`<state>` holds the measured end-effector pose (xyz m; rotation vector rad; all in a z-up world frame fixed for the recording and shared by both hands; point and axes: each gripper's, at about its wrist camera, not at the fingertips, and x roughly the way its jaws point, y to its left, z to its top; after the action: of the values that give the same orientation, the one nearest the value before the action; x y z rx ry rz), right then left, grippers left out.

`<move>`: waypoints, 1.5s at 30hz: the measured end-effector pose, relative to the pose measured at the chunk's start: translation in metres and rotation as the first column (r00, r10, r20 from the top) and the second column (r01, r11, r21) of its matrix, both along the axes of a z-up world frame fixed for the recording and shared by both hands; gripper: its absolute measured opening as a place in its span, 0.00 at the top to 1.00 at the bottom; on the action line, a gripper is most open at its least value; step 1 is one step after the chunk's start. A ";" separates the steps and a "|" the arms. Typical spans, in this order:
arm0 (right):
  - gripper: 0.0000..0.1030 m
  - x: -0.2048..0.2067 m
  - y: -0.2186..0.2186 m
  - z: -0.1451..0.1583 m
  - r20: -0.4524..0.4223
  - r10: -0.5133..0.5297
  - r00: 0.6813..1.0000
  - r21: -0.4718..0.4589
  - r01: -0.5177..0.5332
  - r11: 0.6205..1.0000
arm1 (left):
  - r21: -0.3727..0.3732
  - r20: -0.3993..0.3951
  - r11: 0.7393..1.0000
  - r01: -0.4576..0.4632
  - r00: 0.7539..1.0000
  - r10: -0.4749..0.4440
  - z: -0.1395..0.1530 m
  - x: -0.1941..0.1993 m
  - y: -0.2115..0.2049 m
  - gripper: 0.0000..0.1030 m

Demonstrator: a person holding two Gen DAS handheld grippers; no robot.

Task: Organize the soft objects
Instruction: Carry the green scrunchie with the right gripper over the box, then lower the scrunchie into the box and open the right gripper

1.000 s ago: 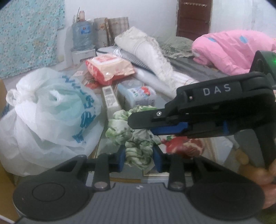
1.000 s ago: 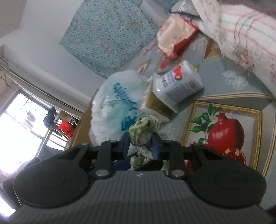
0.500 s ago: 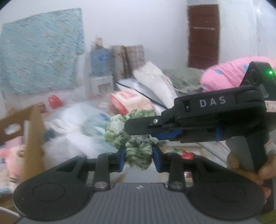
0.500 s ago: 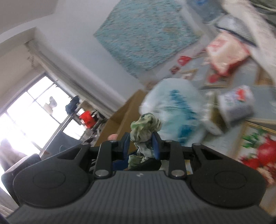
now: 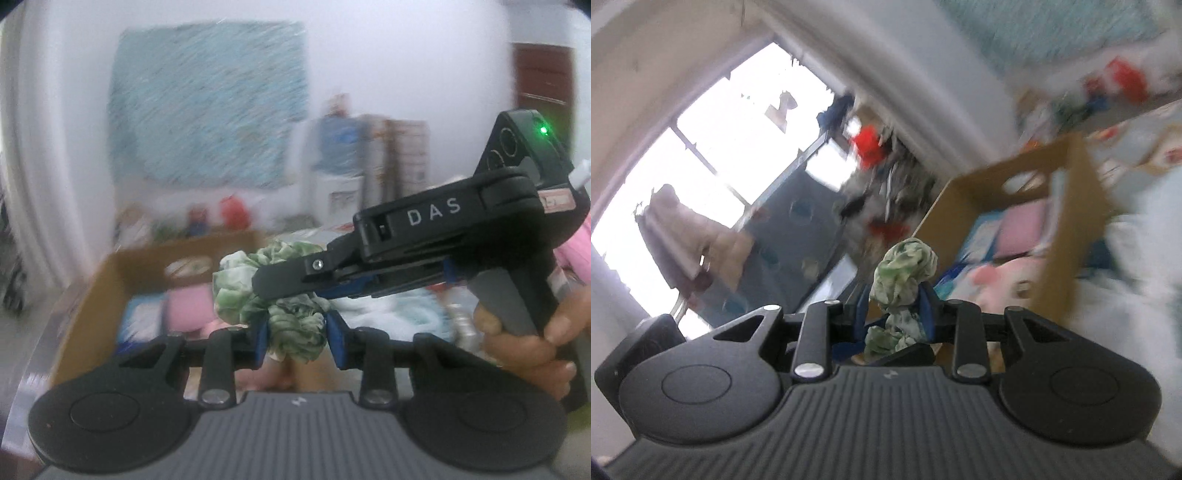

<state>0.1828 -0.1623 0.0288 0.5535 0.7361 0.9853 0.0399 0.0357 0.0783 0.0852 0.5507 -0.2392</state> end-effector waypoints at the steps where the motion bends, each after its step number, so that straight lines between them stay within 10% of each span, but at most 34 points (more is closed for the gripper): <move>1: 0.71 0.009 0.018 0.001 -0.021 0.042 0.999 -0.026 -0.042 0.999 | -0.008 -0.023 1.000 -0.027 0.999 0.026 -0.001 0.004 0.014 0.67; 17: 0.66 0.063 0.177 -0.055 -0.341 0.239 0.909 -0.357 -0.361 0.862 | -0.112 -0.395 0.976 -0.185 0.910 0.127 -0.059 0.037 0.132 0.65; 29: 0.41 0.079 0.195 -0.107 -0.529 0.188 0.828 -0.304 -0.392 0.868 | -0.036 -0.349 0.976 -0.216 0.918 0.190 -0.059 0.034 0.141 0.48; 45: 0.21 0.085 0.196 -0.093 -0.495 0.167 0.853 -0.256 -0.327 0.910 | -0.005 -0.194 0.980 -0.197 0.962 0.192 -0.031 0.011 0.130 0.16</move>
<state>0.2679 0.0342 -0.0638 0.4007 1.4100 0.9478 0.0510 0.1657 0.0469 -0.0167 0.7445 -0.0621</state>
